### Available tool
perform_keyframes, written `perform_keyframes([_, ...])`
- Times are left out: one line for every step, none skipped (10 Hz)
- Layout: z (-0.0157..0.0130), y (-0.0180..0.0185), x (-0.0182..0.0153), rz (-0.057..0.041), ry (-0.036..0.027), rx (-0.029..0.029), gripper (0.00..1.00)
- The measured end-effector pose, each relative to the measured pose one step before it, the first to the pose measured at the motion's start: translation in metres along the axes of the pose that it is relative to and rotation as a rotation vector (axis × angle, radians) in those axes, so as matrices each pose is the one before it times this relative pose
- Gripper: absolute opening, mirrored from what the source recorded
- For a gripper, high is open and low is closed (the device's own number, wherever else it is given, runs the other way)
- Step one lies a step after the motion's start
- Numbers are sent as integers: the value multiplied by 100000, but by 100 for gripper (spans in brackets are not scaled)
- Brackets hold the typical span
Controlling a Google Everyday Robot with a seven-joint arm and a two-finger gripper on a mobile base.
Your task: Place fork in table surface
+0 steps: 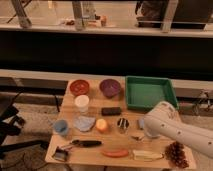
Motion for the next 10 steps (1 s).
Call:
perform_keyframes([-157,6,-29,-70,185,448,0])
perform_keyframes([-133,16,-32,-53,103,488,0])
perform_keyframes([-106,-19,-28,-72,76,352,0])
perform_keyframes([-59,30,12,-35,166,199,0])
perform_keyframes([-47,16,-19,-38,116,204,0])
perform_keyframes([-17,-2,-20,-16,114,131,0])
perform_keyframes([-53,-21,-8,28,137,176,0])
perform_keyframes([-15,21,11,28,141,66,0])
perform_keyframes([-3,11,-10,82,135,88,0])
perform_keyframes([-36,-20,21,104,165,123,0])
